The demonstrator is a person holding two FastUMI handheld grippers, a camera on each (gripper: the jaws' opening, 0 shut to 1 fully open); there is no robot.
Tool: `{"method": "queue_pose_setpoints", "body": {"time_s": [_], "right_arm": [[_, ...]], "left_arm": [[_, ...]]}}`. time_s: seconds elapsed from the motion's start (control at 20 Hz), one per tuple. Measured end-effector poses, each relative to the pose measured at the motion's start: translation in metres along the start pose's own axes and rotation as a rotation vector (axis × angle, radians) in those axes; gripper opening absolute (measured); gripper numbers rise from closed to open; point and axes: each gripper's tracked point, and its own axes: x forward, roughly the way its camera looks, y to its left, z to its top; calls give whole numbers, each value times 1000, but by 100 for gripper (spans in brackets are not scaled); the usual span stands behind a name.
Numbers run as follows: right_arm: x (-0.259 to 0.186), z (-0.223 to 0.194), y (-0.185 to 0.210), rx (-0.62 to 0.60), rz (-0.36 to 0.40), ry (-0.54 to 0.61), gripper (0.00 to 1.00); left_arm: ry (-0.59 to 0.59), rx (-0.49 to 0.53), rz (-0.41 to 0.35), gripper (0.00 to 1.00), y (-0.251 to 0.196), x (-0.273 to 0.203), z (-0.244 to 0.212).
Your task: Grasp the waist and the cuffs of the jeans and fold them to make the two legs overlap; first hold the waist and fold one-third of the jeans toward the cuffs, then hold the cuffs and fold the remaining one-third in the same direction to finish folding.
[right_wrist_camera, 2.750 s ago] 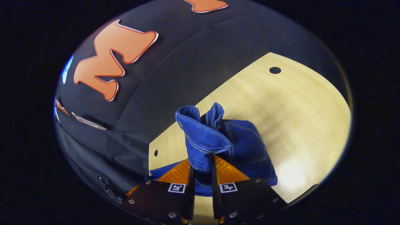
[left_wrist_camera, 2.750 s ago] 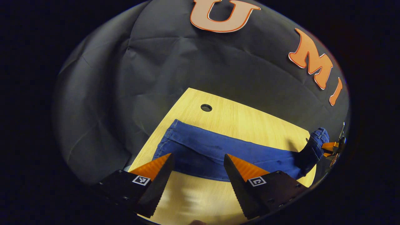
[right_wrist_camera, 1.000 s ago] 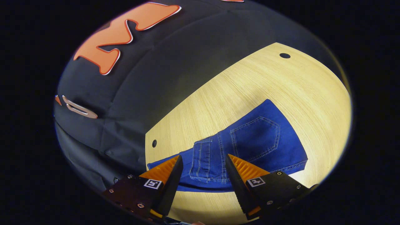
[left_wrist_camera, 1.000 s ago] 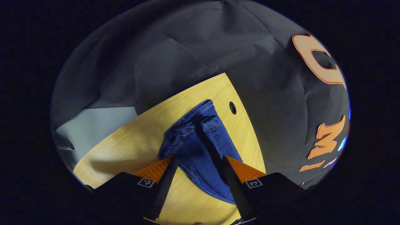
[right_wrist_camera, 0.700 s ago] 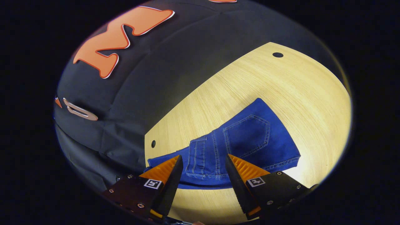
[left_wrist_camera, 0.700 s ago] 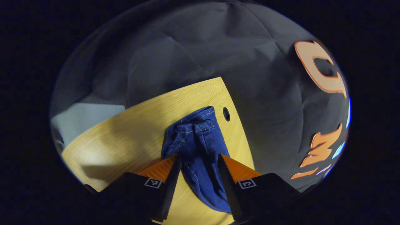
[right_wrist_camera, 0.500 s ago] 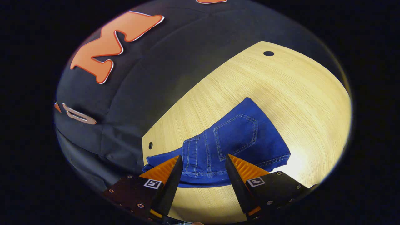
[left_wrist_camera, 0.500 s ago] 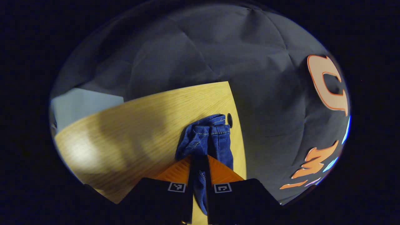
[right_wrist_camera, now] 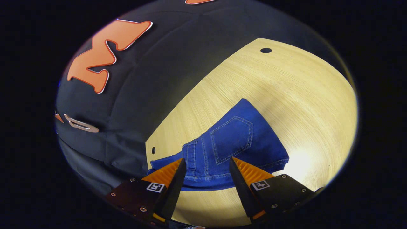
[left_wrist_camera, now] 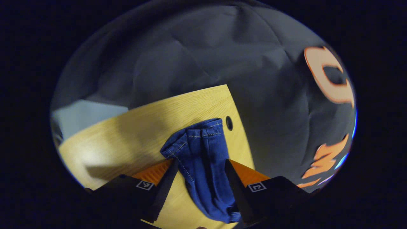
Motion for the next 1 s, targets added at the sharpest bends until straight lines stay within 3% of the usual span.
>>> {"method": "queue_pose_setpoints", "body": {"time_s": [0.15, 0.25, 0.35, 0.4, 0.45, 0.5, 0.6, 0.85, 1.0], "right_arm": [[1, 0, 0, 4, 9, 4, 84], [-3, 2, 0, 3, 17, -3, 84], [-8, 9, -2, 5, 14, -20, 84], [-11, 13, -8, 9, 6, -31, 84], [-15, 17, -12, 15, 6, -40, 84], [-17, 20, -17, 28, 0, -48, 84], [-18, 23, -24, 52, -2, -57, 84], [-14, 21, -36, 76, -4, -49, 84], [-12, 24, -30, 58, 13, -57, 84]], "left_arm": [[9, 103, 59, 94, -18, 19, 2], [0, 237, 112, 95, -25, 21, -3], [-7, 389, 195, 89, -21, 11, -9], [-13, 461, 245, 95, -21, 7, -10], [-21, 518, 285, 89, -22, 7, -9], [-30, 563, 333, 89, -16, 11, -9], [-22, 634, 379, 65, -7, 15, -8], [-11, 558, 246, 7, -10, 10, 3], [-51, 535, 186, 7, -20, -10, 12]]}}
